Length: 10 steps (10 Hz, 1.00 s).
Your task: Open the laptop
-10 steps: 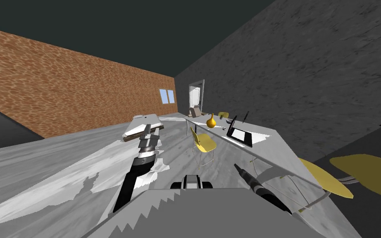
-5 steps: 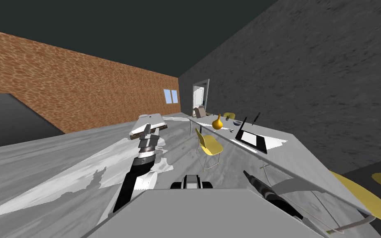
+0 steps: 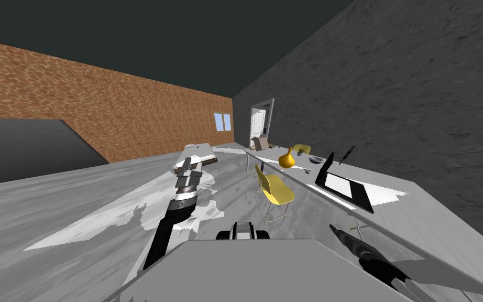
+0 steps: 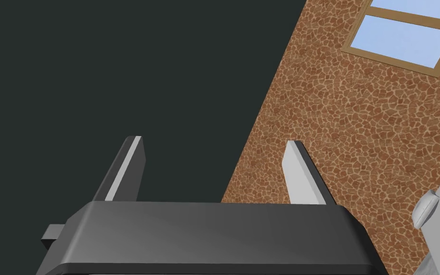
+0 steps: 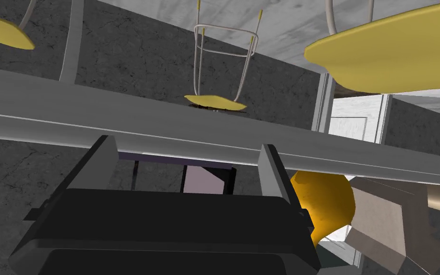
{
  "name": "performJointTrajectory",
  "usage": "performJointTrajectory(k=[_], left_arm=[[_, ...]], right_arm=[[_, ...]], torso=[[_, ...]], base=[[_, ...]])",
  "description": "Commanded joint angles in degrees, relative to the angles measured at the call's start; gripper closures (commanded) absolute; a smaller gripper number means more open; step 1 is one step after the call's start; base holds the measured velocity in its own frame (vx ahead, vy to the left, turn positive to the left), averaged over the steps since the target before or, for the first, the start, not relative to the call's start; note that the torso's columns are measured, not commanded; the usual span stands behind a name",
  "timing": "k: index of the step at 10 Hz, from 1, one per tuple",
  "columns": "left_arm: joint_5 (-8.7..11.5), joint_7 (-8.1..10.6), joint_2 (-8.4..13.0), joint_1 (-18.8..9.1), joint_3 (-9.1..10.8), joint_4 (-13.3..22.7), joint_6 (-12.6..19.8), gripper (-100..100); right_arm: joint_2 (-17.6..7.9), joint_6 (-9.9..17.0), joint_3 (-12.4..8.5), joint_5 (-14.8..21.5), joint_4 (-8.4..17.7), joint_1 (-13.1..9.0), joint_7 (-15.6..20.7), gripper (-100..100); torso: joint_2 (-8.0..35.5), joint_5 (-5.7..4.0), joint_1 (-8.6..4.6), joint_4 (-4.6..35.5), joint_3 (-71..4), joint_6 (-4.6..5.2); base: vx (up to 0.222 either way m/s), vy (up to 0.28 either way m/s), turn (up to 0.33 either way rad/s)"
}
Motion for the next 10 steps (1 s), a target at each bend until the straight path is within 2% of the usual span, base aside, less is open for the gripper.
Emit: performJointTrajectory(k=[1, 4, 5, 7, 8, 10], left_arm=[[0.00, 0.00, 0.00, -0.01, 0.00, 0.00, 0.00, 0], [0.00, 0.00, 0.00, -0.01, 0.00, 0.00, 0.00, 0], [0.00, 0.00, 0.00, 0.00, 0.00, 0.00, 0.00, 0], [0.00, 0.00, 0.00, 0.00, 0.00, 0.00, 0.00, 0], [0.00, 0.00, 0.01, 0.00, 0.00, 0.00, 0.00, 0], [0.00, 0.00, 0.00, -0.01, 0.00, 0.00, 0.00, 0]], right_arm=[[-1.88, 3.55, -0.60, 1.47, 1.06, 0.20, 0.61, -100], [-7.18, 9.44, -2.63, 4.05, 4.00, 0.50, 1.76, -100], [-7.56, 10.08, -2.63, 4.05, 4.00, 0.50, 1.76, -100], [-11.07, 13.99, -3.96, 5.57, 5.70, 0.60, 2.47, -100], [-11.07, 13.99, -3.96, 5.57, 5.70, 0.60, 2.47, -100], [-14.19, 17.35, -5.19, 6.93, 7.18, 0.67, 3.11, -100]], torso=[[0.02, 0.00, -0.01, 0.01, 0.02, -0.06], [-0.13, 0.01, 0.04, -0.03, -0.07, -0.06], [-0.21, 0.03, 0.06, -0.05, -0.13, -0.07], [0.01, 0.00, -0.04, 0.01, 0.01, -0.05], [-0.06, -0.01, -0.06, 0.00, -0.02, -0.08], [0.02, 0.02, 0.04, 0.02, 0.02, -0.05]], base=[[0.064, 0.023, 0.057], [0.092, 0.035, 0.183], [0.095, 0.022, 0.053], [0.088, 0.008, 0.139], [0.072, 0.002, 0.064], [0.076, 0.011, 0.134]])
